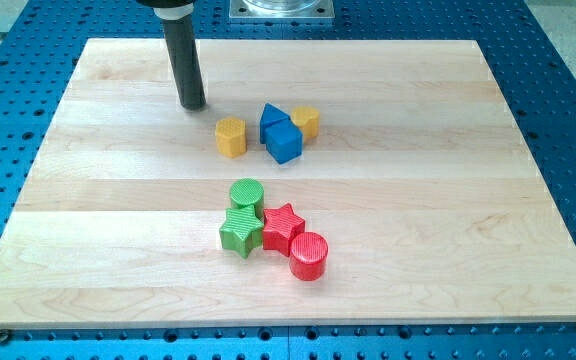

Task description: Place your arm in between the red and green star

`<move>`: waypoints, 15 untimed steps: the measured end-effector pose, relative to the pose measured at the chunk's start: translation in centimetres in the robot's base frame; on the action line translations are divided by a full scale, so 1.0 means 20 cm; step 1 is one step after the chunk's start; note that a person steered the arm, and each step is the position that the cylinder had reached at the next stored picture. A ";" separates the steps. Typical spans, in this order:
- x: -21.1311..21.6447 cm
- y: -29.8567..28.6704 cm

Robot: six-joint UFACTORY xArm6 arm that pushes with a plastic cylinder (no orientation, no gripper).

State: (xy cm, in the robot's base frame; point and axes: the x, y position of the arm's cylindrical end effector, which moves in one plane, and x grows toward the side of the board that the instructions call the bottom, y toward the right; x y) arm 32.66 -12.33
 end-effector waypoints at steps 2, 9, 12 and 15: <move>0.00 -0.04; 0.12 0.03; -0.15 0.25; 0.52 1.31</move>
State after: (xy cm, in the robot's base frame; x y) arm 43.11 13.86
